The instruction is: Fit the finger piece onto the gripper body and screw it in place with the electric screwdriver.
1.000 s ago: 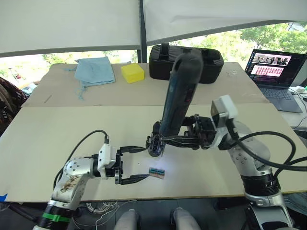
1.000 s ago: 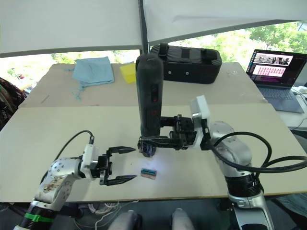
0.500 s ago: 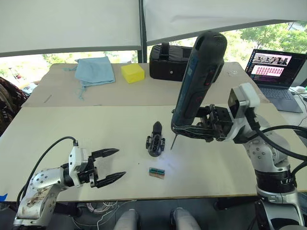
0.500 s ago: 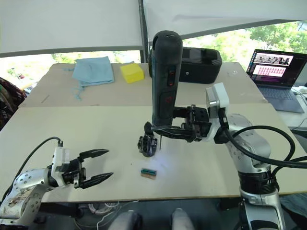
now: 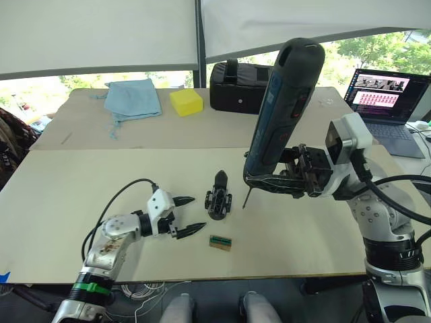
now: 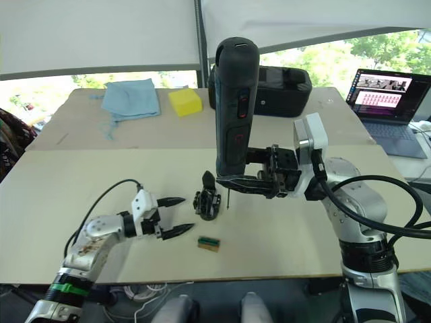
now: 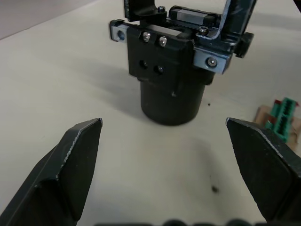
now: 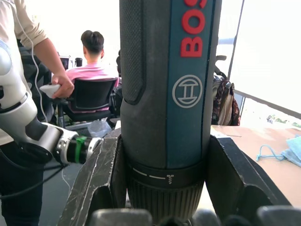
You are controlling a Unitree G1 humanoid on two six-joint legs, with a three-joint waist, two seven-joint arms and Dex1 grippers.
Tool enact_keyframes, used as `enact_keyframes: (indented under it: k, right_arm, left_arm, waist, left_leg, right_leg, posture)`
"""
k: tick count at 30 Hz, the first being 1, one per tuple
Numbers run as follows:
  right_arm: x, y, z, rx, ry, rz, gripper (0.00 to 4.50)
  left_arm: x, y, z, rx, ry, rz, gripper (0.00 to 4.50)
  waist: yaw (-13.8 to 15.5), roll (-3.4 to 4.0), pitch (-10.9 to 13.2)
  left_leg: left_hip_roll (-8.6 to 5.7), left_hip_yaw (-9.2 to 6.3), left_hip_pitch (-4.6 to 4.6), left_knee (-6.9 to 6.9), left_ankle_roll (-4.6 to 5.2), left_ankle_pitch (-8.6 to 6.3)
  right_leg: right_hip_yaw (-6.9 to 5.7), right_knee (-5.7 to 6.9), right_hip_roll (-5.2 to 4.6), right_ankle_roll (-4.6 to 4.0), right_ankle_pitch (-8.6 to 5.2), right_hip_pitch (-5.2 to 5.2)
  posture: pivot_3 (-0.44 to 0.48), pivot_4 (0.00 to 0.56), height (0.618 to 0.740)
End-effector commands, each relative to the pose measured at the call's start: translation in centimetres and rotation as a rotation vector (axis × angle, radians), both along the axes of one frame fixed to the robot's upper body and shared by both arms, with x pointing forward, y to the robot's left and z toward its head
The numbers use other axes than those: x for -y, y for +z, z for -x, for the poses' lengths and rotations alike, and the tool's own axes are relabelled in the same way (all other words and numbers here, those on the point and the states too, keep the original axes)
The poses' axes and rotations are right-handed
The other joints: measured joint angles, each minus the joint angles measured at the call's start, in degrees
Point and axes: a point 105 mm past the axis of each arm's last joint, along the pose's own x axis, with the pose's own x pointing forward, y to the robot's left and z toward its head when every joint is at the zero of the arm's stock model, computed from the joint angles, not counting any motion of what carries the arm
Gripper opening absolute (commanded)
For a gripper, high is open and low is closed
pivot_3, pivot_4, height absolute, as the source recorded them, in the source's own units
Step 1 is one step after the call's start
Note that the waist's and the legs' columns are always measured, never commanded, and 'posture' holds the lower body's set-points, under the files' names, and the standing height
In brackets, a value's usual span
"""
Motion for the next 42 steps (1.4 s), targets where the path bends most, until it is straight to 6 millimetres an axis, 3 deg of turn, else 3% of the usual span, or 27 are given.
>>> enact_keyframes:
  k: [1, 8, 17, 20, 21, 23, 32, 37, 42]
  right_arm:
    - [0.4, 1.7, 1.0, 0.073, 0.01, -0.026, 1.9]
    - [0.4, 1.5, 0.9, 0.072, -0.005, -0.017, 1.9]
    - [0.6, 1.3, 1.0, 0.066, -0.02, -0.011, 1.9]
    - [0.7, 1.1, 1.0, 0.062, -0.025, -0.006, 1.9]
    - [0.7, 1.1, 1.0, 0.061, -0.026, -0.004, 1.9]
    - [0.8, 1.1, 1.0, 0.06, -0.029, -0.001, 1.9]
    - [1.0, 0.8, 1.1, 0.051, -0.034, 0.012, 1.9]
    - [1.1, 0.6, 1.2, 0.041, -0.032, 0.021, 1.9]
    - [1.2, 0.4, 1.3, 0.034, -0.03, 0.024, 1.9]
  left_arm:
    - [1.1, 0.0, -0.5, 0.013, -0.024, -0.012, 4.45]
    - [3.7, -0.1, -1.7, 0.0, -0.047, 0.005, 4.45]
    - [5.0, -0.2, -1.2, -0.024, -0.096, 0.009, 4.45]
    - [4.8, -0.4, -1.4, -0.027, -0.099, -0.01, 3.65]
    - [4.7, -0.5, -1.5, -0.027, -0.104, -0.021, 3.06]
    - [4.3, -0.5, -1.5, -0.026, -0.112, -0.031, 2.3]
    - [3.5, 0.0, -1.9, -0.024, -0.24, -0.058, 2.3]
    - [3.1, -0.7, -2.2, -0.008, -0.302, -0.109, 2.3]
    - [2.8, -0.8, -2.9, -0.023, -0.265, -0.094, 2.3]
  waist:
    - [0.0, -0.01, 0.0]
    - [0.4, -0.02, 0.0]
    - [0.2, -0.02, 0.0]
    - [0.2, -0.02, 0.0]
    - [0.2, -0.03, 0.0]
    - [0.2, -0.03, 0.0]
    - [0.1, -0.03, 0.0]
    - [0.1, -0.03, 0.0]
    - [0.1, -0.03, 0.0]
  left_leg:
    - [0.0, -0.03, 0.0, 0.0, 0.0, 0.0]
    - [-0.07, -0.01, -0.03, 0.05, 0.0, 0.0]
    - [-0.06, -0.06, -0.05, 0.05, 0.0, 0.0]
    - [-0.07, -0.06, -0.06, 0.05, 0.0, 0.0]
    - [-0.07, -0.06, -0.06, 0.05, 0.0, 0.0]
    - [-0.08, -0.05, -0.07, 0.05, 0.0, 0.0]
    - [-0.09, 0.01, -0.07, 0.05, 0.0, 0.0]
    - [-0.1, 0.07, -0.09, 0.05, 0.0, 0.0]
    - [-0.1, 0.07, -0.07, 0.05, 0.0, 0.0]
  right_leg:
    - [0.0, 0.01, 0.0, 0.0, 0.0, -0.01]
    - [-0.01, -0.02, -0.05, 0.07, 0.03, 0.05]
    - [0.0, -0.01, -0.03, 0.08, 0.04, 0.02]
    - [0.0, -0.01, -0.04, 0.08, 0.04, 0.01]
    - [0.0, -0.02, -0.04, 0.08, 0.04, 0.01]
    - [-0.01, -0.02, -0.04, 0.08, 0.04, 0.02]
    - [-0.02, -0.03, 0.0, 0.07, 0.04, 0.0]
    - [-0.02, -0.03, 0.01, 0.08, 0.04, 0.0]
    - [-0.02, -0.02, 0.01, 0.08, 0.04, 0.01]
  posture:
    - [0.0, 0.15, 0.74]
    - [0.0, 0.15, 0.74]
    - [0.0, 0.15, 0.74]
    - [0.0, 0.15, 0.74]
    - [0.0, 0.15, 0.74]
    - [0.0, 0.15, 0.74]
    - [0.0, 0.15, 0.74]
    - [0.0, 0.15, 0.74]
    - [0.0, 0.15, 0.74]
